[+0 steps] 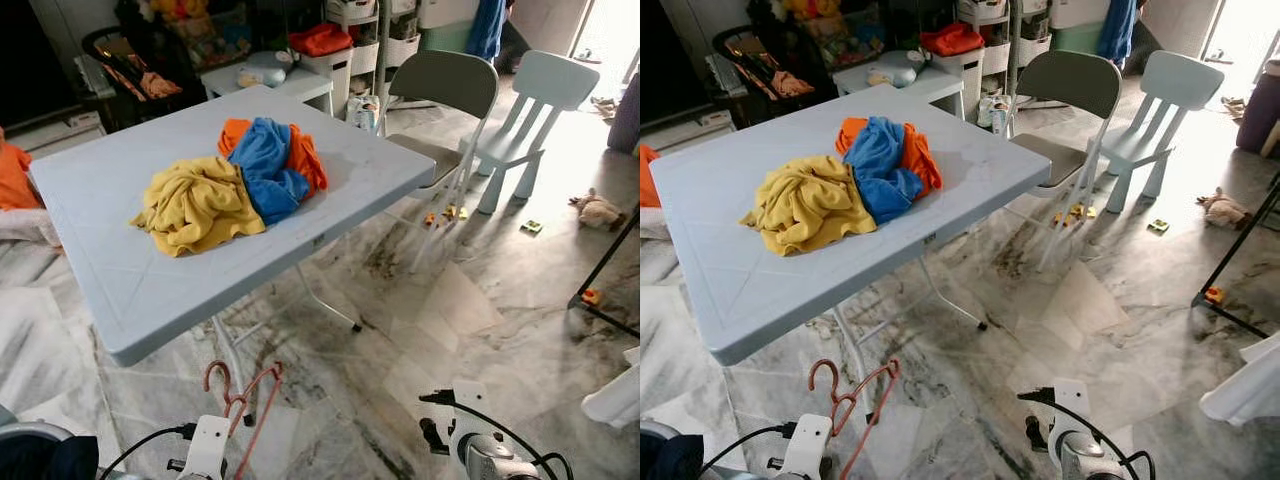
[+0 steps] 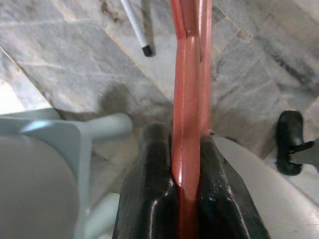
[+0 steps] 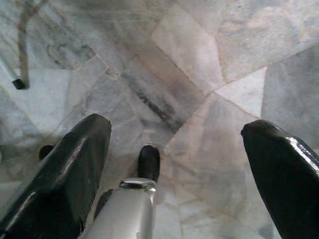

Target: Hang hanger

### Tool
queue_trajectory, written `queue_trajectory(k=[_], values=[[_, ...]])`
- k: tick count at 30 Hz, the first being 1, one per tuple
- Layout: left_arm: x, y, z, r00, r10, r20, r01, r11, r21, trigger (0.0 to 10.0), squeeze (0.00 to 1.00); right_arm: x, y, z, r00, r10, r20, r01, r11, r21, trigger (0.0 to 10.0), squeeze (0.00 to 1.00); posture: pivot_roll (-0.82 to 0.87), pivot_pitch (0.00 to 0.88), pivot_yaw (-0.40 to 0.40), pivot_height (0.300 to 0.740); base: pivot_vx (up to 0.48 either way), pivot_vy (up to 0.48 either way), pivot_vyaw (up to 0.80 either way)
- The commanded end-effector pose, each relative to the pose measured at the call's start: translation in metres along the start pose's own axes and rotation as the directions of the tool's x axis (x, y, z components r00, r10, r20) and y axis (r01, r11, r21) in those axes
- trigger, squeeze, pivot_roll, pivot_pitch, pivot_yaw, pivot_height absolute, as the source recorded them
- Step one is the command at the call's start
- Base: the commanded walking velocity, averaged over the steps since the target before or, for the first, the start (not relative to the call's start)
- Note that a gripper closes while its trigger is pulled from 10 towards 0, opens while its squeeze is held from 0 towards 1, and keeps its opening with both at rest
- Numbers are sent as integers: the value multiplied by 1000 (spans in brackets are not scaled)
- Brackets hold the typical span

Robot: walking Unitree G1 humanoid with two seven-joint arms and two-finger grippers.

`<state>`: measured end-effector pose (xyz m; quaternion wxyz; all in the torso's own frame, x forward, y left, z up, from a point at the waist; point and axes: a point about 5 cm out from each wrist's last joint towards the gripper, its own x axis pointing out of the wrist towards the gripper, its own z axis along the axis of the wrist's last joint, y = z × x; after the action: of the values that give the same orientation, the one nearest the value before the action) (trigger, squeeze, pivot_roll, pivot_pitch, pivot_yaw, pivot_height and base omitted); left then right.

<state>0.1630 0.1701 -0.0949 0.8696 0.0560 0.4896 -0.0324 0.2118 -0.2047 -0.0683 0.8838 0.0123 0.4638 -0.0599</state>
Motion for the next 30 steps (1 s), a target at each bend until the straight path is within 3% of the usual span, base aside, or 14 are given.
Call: queue_trajectory(k=[1,7,22,30], values=[[0,-6,1,1000,-29,8,29,999,-22,10000,0,1,2,10,1000,9,22,-9,1000,-11,10000,0,-19,0,12,740,0,0,0],[0,-7,1,999,-33,11,34,999,-32,10000,0,1,4,10,1000,20,18,-20,1000,-24,10000,0,-20,0,19,740,0,0,0],[0,-11,1,997,-79,16,79,997,3,10000,0,1,8,3,1000,29,3,-29,998,-61,10000,0,-55,0,48,740,0,0,-794],[0,-11,1,995,-99,14,98,995,19,10000,0,0,5,1,1000,22,0,-22,998,-66,10000,0,-66,0,55,740,264,0,-800]])
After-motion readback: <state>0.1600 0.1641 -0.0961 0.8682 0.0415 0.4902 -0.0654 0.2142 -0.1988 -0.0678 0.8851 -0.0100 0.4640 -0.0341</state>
